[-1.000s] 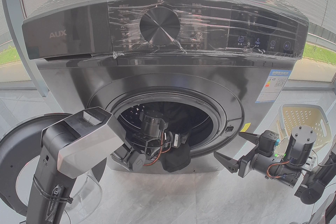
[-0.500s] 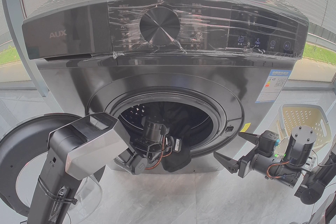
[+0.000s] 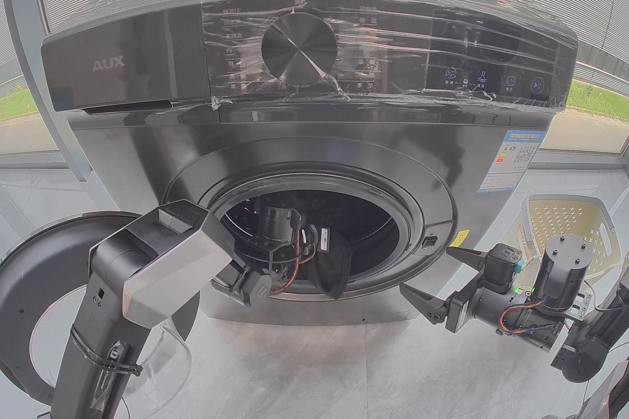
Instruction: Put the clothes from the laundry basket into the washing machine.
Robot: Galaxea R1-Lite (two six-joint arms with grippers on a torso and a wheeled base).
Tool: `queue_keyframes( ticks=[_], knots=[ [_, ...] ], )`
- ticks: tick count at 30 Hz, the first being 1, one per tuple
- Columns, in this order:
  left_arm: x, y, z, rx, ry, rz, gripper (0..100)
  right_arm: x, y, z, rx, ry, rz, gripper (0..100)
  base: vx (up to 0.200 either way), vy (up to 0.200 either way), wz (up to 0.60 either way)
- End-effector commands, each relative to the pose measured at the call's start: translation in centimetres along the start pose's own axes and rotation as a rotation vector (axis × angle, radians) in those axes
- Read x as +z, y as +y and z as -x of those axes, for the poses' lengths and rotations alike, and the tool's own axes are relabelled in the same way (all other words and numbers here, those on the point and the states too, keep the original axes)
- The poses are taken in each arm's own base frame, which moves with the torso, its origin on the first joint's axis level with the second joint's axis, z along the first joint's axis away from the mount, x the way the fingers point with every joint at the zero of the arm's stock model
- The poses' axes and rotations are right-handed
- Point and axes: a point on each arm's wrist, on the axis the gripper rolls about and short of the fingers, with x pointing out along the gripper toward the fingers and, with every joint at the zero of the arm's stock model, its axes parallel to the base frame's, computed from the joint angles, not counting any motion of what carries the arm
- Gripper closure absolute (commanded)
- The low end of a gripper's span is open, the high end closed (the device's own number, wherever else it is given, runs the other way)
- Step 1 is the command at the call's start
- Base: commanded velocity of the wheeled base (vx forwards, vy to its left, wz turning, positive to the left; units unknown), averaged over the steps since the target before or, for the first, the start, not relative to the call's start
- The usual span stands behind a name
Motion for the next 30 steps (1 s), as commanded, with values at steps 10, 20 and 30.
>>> queue_keyframes(
  ticks=[10, 20, 30],
  knots=[
    [4.6, 1.7, -4.1, 0.111, -0.308, 0.015, 100, 0.0, 0.3, 0.0, 0.011, 0.000, 0.001, 0, 0.000, 0.000, 0.00],
    [4.1, 1.7, -4.6, 0.114, -0.310, 0.014, 100, 0.0, 0.3, 0.0, 0.011, 0.000, 0.001, 0, 0.000, 0.000, 0.00],
    [4.0, 1.7, -4.6, 0.112, -0.309, 0.019, 0, 0.0, 0.3, 0.0, 0.011, 0.000, 0.001, 0, 0.000, 0.000, 0.00]
  ],
)
